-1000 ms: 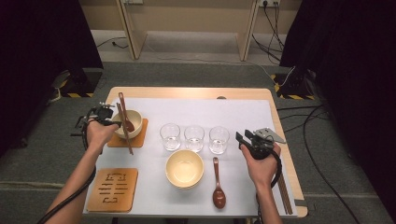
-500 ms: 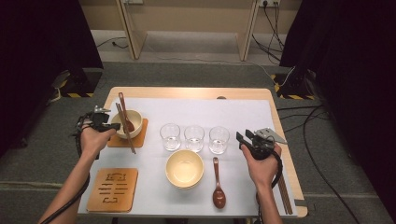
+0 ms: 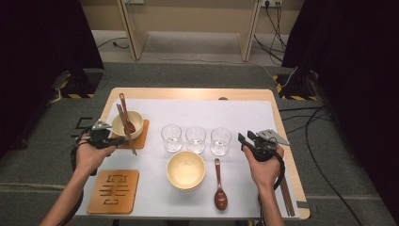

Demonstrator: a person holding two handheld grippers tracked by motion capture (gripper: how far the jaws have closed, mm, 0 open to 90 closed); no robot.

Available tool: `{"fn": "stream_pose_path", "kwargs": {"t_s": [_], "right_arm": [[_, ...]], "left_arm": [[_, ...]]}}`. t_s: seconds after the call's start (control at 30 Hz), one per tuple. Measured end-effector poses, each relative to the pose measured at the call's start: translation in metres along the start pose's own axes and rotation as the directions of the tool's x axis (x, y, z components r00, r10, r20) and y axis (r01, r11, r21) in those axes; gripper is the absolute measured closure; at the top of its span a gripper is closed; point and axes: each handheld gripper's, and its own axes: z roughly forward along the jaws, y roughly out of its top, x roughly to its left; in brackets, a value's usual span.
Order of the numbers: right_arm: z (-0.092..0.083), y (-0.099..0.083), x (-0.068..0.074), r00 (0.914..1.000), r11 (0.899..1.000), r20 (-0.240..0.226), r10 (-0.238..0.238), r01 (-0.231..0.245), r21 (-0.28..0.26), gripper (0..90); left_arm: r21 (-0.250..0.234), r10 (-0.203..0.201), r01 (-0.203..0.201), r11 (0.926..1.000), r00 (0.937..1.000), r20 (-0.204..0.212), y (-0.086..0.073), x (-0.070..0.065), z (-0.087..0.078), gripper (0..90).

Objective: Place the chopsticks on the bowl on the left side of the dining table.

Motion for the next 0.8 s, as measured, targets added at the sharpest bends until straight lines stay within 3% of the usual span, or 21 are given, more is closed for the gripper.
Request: {"fn": "stream_pose_path", "kwargs": {"t_s": [0.13,0.8], "right_arm": [[0.001,-0.001,0.001,1.0,1.0,-0.002,-0.001,0.001,0.0,57.9],[0.002,-0.002,-0.002,1.0,1.0,0.0,0.004,-0.004,0.004,57.7]], "left_arm": [[0.008,0.037,-0.037,0.9993,0.9993,-0.005,0.0,-0.006,0.003,88.2],[0.03,0.075,-0.075,0.9967,0.9972,-0.001,0.001,-0.018,0.015,88.8]]}}
